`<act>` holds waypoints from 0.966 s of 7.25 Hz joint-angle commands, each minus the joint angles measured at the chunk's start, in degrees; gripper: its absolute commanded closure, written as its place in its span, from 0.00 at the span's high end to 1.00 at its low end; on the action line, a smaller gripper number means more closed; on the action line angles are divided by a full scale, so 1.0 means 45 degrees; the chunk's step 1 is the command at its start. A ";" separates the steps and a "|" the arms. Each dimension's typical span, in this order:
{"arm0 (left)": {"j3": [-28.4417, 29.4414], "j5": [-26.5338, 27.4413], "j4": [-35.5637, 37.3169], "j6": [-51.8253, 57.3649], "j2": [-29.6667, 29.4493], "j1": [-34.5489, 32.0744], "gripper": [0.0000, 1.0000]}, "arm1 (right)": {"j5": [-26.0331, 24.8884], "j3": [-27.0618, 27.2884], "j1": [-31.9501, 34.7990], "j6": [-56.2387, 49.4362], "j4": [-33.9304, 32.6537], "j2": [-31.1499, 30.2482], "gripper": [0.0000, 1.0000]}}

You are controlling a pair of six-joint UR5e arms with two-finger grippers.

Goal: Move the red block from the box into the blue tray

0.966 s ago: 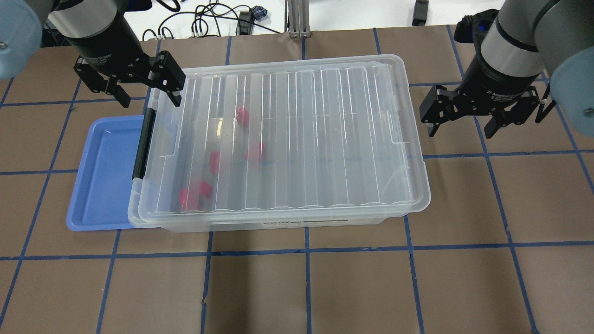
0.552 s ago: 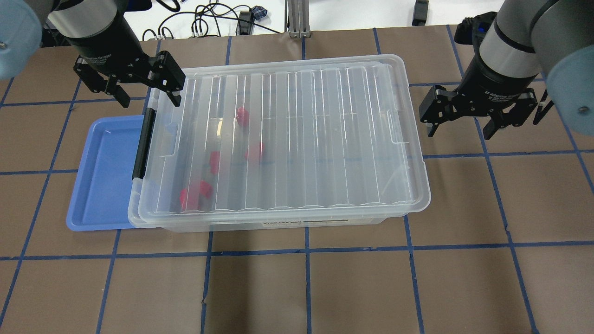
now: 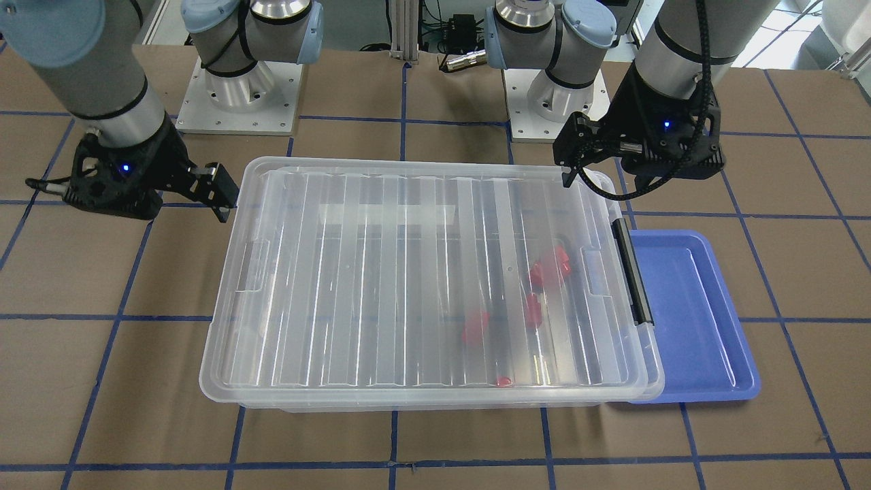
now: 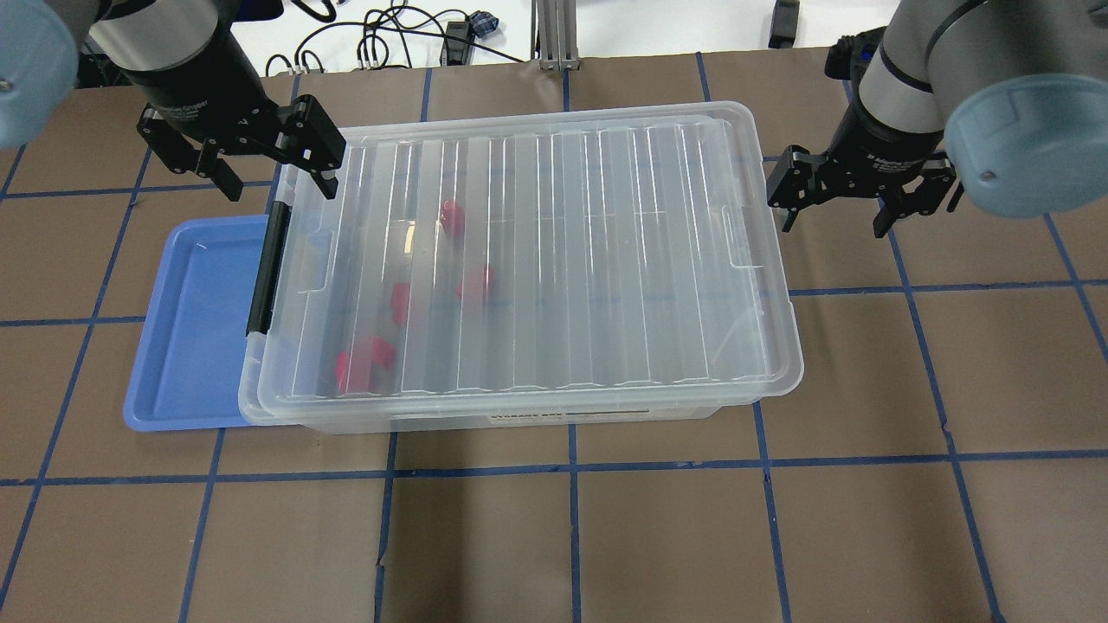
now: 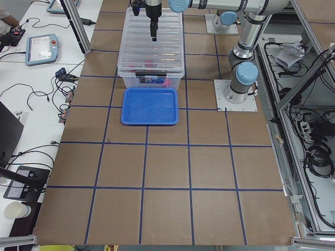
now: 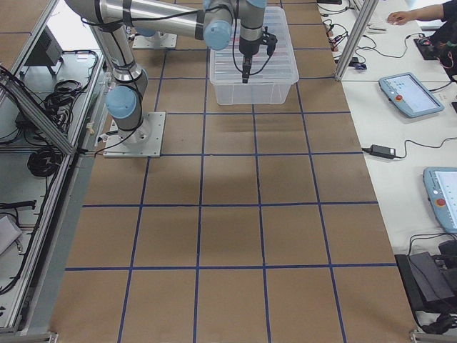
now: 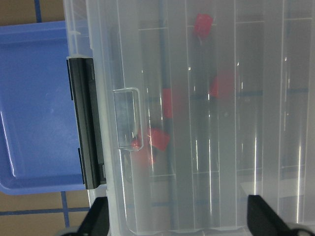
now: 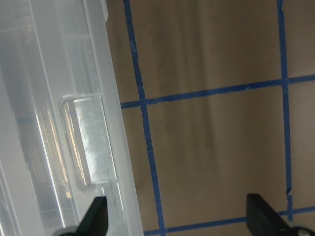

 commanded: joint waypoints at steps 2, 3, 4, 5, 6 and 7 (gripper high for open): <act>0.0000 0.0000 0.0020 0.0000 0.0001 0.0000 1.00 | 0.1020 -0.0142 0.0085 -0.0032 -0.0898 0.1029 1.00; 0.0000 0.0000 0.0020 0.0000 0.0001 0.0000 1.00 | 0.1009 -0.0180 0.0066 -0.0032 -0.0898 0.1301 1.00; 0.0000 -0.0020 0.0000 0.0000 0.0001 0.0000 1.00 | 0.1009 0.0013 0.0046 -0.0245 -0.1052 0.1381 1.00; 0.0000 -0.0020 0.0019 0.0000 0.0001 0.0000 1.00 | 0.0932 -0.0256 -0.0012 -0.0247 -0.0938 0.1691 1.00; 0.0000 -0.0020 0.0020 0.0000 0.0001 0.0000 1.00 | 0.0873 -0.0278 -0.0032 -0.0247 -0.0956 0.1733 1.00; 0.0000 -0.0020 0.0000 0.0000 0.0001 0.0000 1.00 | 0.0621 -0.0259 -0.0032 -0.0247 -0.0995 0.1753 1.00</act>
